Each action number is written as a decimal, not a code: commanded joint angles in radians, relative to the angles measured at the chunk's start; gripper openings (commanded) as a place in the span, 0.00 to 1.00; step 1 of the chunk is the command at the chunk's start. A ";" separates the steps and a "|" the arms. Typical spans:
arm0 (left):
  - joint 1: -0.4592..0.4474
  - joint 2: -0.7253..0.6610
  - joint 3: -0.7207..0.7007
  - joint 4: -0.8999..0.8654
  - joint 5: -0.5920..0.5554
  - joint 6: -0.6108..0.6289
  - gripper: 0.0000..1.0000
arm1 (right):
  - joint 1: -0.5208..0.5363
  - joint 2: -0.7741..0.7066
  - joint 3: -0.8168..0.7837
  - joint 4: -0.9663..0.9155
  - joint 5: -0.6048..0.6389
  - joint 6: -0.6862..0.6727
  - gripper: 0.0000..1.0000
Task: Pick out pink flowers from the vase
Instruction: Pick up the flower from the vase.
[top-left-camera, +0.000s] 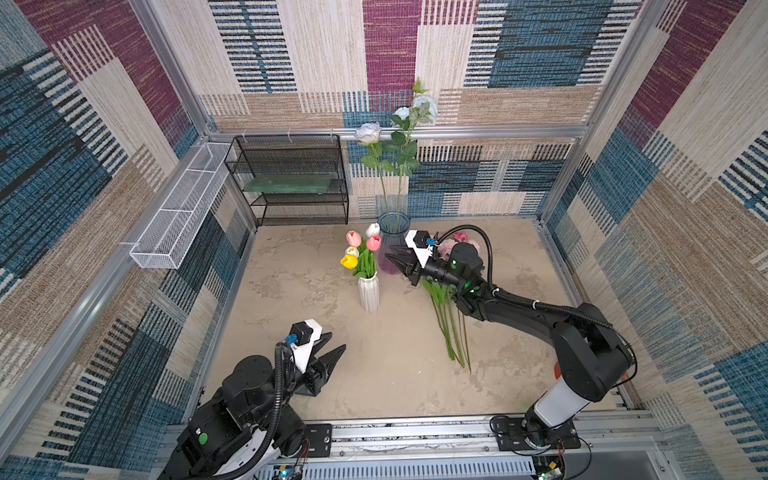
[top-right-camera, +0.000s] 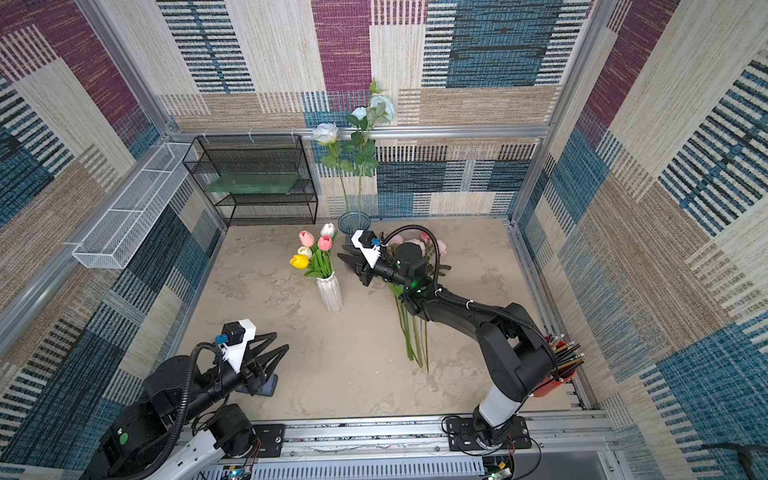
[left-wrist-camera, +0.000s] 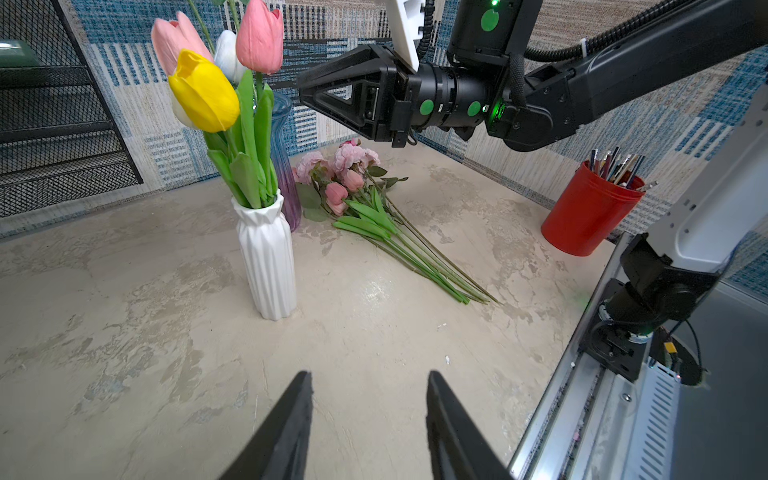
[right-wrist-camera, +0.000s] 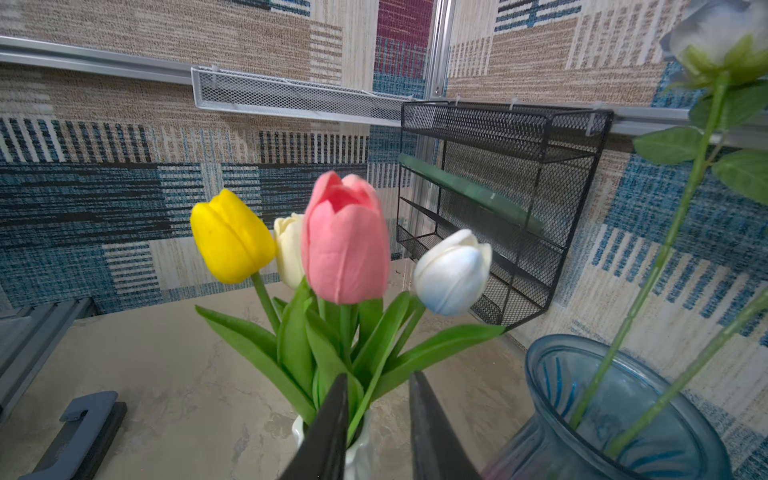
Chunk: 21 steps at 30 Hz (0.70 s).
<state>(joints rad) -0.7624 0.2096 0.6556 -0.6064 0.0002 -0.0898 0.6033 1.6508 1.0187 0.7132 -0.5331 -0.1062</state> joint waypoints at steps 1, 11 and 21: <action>0.000 0.005 -0.004 0.007 0.002 0.018 0.46 | 0.006 0.015 0.032 0.018 -0.047 0.012 0.28; 0.000 0.017 -0.001 0.004 0.010 0.012 0.46 | 0.037 0.094 0.128 -0.028 -0.042 -0.015 0.28; 0.000 0.022 -0.003 0.006 0.016 0.013 0.46 | 0.045 0.134 0.171 -0.060 -0.057 -0.016 0.23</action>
<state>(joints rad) -0.7624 0.2291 0.6525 -0.6064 0.0067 -0.0826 0.6441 1.7748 1.1774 0.6659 -0.5819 -0.1146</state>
